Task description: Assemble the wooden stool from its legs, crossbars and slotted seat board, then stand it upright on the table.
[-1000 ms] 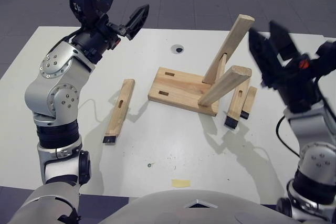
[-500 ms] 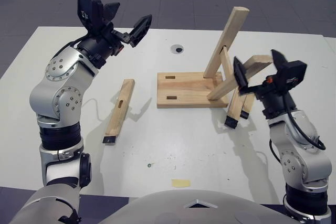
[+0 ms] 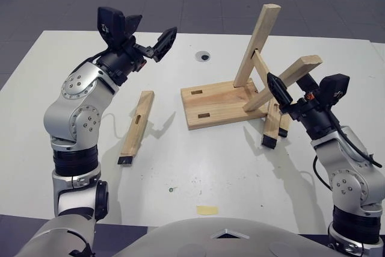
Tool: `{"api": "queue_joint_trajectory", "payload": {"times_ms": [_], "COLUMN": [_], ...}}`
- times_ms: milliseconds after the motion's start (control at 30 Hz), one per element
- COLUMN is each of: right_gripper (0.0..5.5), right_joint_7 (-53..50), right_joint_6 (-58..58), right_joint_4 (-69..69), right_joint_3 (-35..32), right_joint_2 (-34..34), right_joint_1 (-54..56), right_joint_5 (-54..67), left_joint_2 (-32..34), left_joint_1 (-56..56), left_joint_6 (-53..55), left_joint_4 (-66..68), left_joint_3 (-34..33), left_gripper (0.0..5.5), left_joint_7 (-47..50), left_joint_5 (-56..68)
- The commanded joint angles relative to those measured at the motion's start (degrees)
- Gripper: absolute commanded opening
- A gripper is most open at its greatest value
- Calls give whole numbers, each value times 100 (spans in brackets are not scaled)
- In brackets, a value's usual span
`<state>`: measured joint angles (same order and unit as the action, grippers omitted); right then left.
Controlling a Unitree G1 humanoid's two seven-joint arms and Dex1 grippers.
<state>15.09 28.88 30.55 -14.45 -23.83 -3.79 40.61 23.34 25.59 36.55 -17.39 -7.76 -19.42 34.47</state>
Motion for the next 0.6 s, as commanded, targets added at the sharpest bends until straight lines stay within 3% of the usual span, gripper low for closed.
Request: {"api": "queue_joint_trajectory", "payload": {"times_ms": [33, 267, 333, 433, 600], "right_gripper": [348, 232, 221, 219, 208], "right_joint_7": [-206, -1172, -1223, -524, 1740], "right_joint_6": [268, 1222, 1347, 1215, 584], "right_joint_4": [-51, 180, 182, 51, -925], "right_joint_3": [82, -240, -290, -64, 293], "right_joint_2": [-64, 508, 427, -175, -1151], "right_joint_1": [215, 305, 377, 425, 846], "right_joint_5": [-200, 942, 1052, 598, 216], "left_joint_2": [-24, -84, -79, -83, -100], "left_joint_1": [-69, -114, -126, -124, -83], "left_joint_6": [37, 20, 18, 8, -43], "left_joint_4": [-89, -105, -101, -71, 63], "left_joint_3": [28, 89, 103, 122, 223], "left_gripper": [540, 540, 540, 540, 540], "left_joint_7": [21, 3, -13, -37, -107], "left_joint_5": [-83, -146, -161, -178, -250]}}
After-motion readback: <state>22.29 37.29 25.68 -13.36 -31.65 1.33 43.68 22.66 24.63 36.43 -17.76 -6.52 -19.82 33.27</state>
